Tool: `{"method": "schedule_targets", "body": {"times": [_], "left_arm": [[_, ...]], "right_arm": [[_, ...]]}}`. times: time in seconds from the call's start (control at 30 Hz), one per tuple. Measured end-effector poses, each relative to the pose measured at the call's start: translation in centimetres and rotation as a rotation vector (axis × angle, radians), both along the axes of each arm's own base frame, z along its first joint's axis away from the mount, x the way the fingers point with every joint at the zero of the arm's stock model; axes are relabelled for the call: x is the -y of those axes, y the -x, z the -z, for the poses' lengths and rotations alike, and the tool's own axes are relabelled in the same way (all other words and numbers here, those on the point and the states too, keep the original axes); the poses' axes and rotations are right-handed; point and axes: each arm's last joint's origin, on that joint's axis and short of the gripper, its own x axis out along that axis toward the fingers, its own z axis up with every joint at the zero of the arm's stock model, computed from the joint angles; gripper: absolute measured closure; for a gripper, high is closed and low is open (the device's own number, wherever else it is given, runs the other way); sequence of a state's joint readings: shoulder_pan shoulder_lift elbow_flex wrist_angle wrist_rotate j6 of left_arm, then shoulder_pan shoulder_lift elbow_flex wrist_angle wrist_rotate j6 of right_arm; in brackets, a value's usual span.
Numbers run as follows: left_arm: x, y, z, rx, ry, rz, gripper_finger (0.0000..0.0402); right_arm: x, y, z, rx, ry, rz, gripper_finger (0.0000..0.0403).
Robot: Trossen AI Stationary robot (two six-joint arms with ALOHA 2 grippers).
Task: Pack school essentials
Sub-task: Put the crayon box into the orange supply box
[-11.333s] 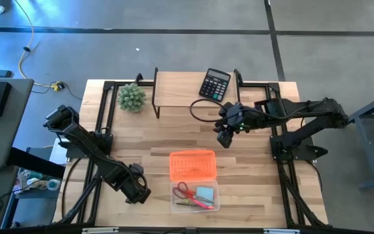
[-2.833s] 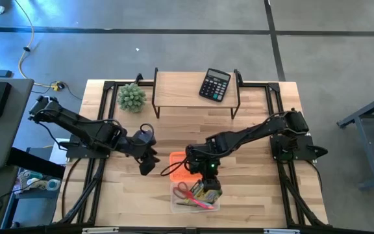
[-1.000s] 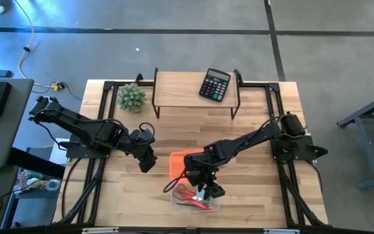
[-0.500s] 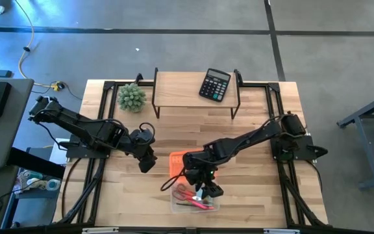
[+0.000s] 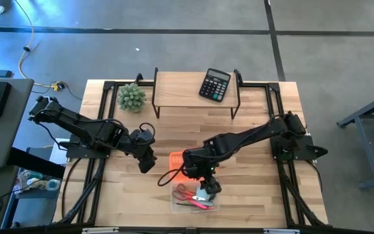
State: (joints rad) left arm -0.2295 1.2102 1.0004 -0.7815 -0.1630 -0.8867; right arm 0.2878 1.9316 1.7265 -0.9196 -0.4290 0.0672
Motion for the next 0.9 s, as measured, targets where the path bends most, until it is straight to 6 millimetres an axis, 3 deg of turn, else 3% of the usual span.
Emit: {"method": "schedule_targets", "body": {"times": [0.27, 0.47, 0.7, 0.9], "left_arm": [[0.6, 0.1, 0.0, -0.009, 0.012, 0.089, 0.0222], [1.4, -0.1, -0.2, 0.036, 0.009, 0.138, 0.0222], [3.3, -3.2, -0.5, 0.272, -0.017, 0.277, 0.0222], [4.5, -6.5, 1.9, 0.307, -0.004, 0.36, 0.0222]], "right_arm": [[0.8, 0.9, -3.3, -0.084, 0.167, 0.184, 0.0206], [1.1, 2.1, -4.2, -0.161, 0.311, 0.32, 0.0206], [1.4, 4.3, -4.3, -0.298, 0.516, 0.496, 0.0206], [0.3, 6.7, -5.2, -0.308, 0.554, 0.612, 0.0206]]}}
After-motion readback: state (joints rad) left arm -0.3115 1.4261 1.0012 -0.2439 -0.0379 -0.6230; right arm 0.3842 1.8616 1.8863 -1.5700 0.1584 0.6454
